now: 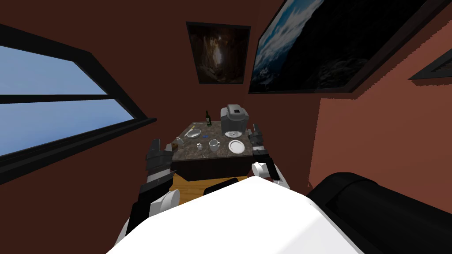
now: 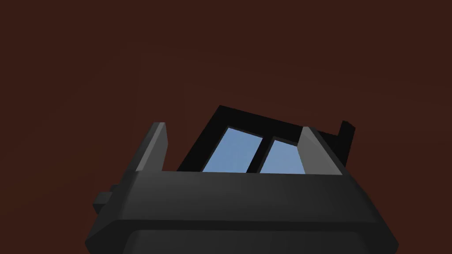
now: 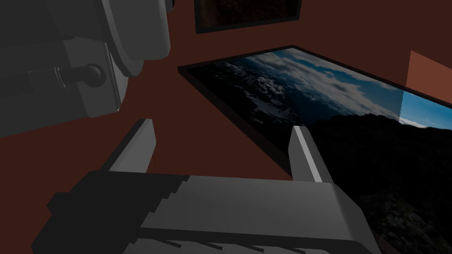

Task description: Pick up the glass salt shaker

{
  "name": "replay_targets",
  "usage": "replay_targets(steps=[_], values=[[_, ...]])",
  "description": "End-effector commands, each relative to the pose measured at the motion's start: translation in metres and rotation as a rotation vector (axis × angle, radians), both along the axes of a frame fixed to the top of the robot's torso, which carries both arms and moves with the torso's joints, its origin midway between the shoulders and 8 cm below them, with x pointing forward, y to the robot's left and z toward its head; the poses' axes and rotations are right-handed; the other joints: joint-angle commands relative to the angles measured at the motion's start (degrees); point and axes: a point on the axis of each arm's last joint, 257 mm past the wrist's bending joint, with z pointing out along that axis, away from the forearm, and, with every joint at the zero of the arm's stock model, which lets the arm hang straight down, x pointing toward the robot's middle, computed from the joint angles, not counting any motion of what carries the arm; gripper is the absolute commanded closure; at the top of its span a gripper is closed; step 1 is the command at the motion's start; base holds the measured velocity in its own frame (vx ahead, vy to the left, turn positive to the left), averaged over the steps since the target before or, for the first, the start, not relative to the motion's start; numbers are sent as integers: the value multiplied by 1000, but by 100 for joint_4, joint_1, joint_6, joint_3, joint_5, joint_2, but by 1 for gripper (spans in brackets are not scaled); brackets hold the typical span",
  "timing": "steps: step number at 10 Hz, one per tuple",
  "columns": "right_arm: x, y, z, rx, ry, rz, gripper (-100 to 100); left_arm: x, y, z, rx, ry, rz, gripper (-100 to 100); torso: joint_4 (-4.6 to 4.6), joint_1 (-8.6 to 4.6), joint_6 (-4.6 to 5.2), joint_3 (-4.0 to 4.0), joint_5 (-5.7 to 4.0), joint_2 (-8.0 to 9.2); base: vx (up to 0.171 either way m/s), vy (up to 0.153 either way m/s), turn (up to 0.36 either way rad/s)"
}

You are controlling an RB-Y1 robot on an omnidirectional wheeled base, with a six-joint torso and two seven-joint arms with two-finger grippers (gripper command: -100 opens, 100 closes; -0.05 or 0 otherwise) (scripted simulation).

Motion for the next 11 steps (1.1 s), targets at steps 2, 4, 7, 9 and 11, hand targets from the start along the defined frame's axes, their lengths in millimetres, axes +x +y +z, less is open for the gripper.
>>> replay_targets(steps=[2, 4, 7, 9, 11], values=[[0, 0, 0, 0, 0, 0, 0, 7, -9, -8, 21, 32, -49, -100, 1, 4, 0, 2, 1, 3, -16, 12, 20], [0, 0, 0, 0, 0, 0, 0, 15, -18, -20, 20, 73, -101, -100, 2, 11, 0, 6, 2, 10, -37, 26, 26], [0, 0, 0, 0, 0, 0, 0, 32, -33, -44, -20, 153, -187, -100, 5, 17, 0, 13, 4, 23, -61, 40, 38], [0, 0, 0, 0, 0, 0, 0, 44, -46, -63, -68, 218, -246, -100, 6, 17, 0, 14, 4, 25, -64, 44, 48], [0, 0, 0, 0, 0, 0, 0, 51, -52, -76, -97, 261, -274, -100, 4, 13, 0, 11, 4, 18, -42, 33, 22]])
